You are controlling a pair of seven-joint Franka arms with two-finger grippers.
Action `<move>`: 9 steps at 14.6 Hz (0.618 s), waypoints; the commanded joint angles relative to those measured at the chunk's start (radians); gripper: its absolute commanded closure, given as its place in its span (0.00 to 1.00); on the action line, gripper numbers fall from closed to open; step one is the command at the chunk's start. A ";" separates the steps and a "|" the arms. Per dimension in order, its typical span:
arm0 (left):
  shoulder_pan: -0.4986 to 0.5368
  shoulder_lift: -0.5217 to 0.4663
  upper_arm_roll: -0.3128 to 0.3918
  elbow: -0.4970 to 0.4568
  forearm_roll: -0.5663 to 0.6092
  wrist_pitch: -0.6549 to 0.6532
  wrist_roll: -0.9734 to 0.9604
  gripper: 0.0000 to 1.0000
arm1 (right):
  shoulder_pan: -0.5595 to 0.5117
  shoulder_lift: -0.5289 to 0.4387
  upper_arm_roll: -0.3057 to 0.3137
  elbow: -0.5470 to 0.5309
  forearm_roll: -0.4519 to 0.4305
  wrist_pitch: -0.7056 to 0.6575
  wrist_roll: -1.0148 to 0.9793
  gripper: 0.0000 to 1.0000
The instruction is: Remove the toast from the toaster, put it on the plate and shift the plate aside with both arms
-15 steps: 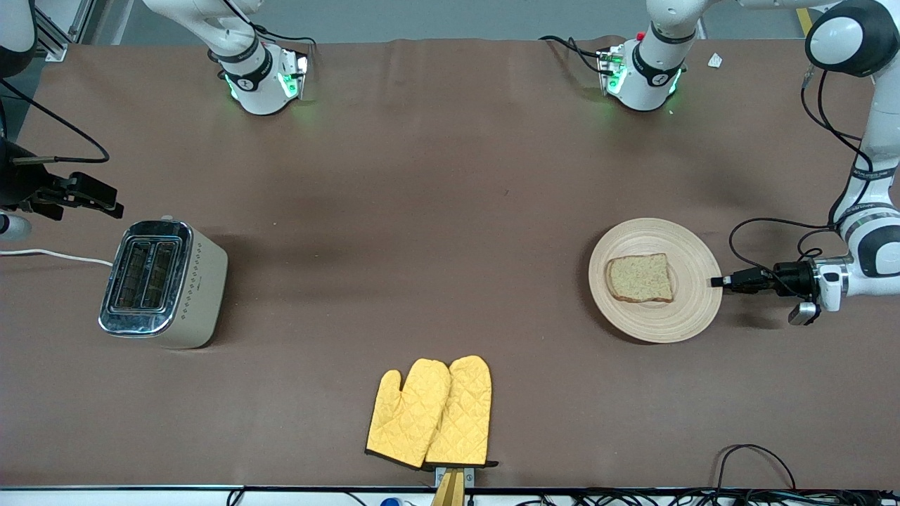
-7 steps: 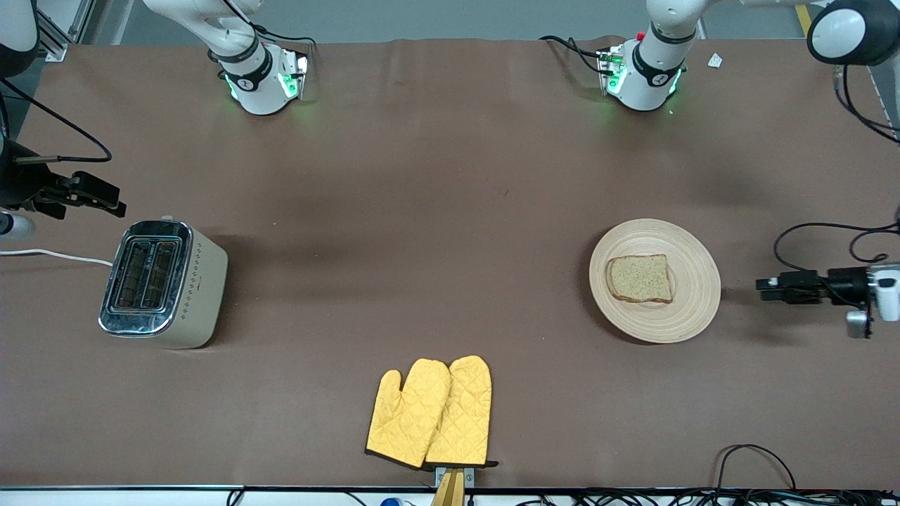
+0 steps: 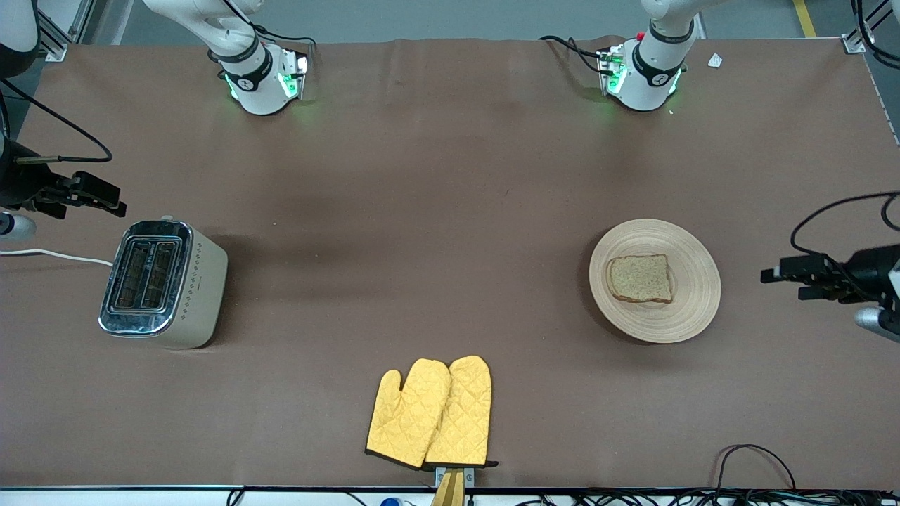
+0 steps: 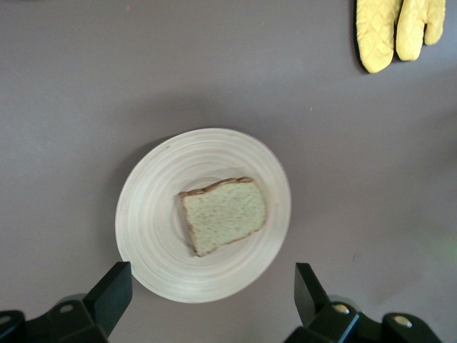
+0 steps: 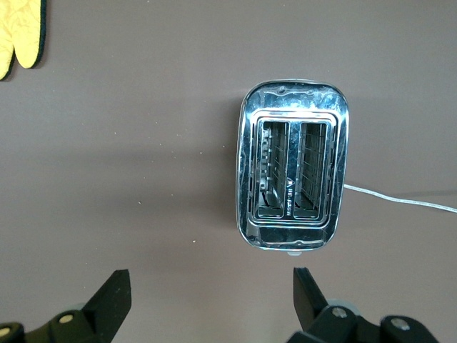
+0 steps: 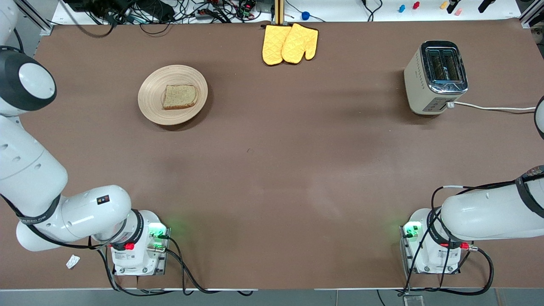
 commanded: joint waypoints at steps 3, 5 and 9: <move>-0.135 -0.222 0.001 -0.079 0.142 -0.082 -0.215 0.00 | -0.018 -0.018 0.013 -0.011 -0.009 -0.002 0.013 0.00; -0.135 -0.346 -0.033 -0.207 0.144 -0.054 -0.321 0.00 | -0.018 -0.016 0.013 -0.011 -0.009 0.001 0.013 0.00; -0.123 -0.524 -0.032 -0.484 0.168 0.170 -0.250 0.00 | -0.006 -0.018 0.017 -0.011 -0.009 -0.002 0.013 0.00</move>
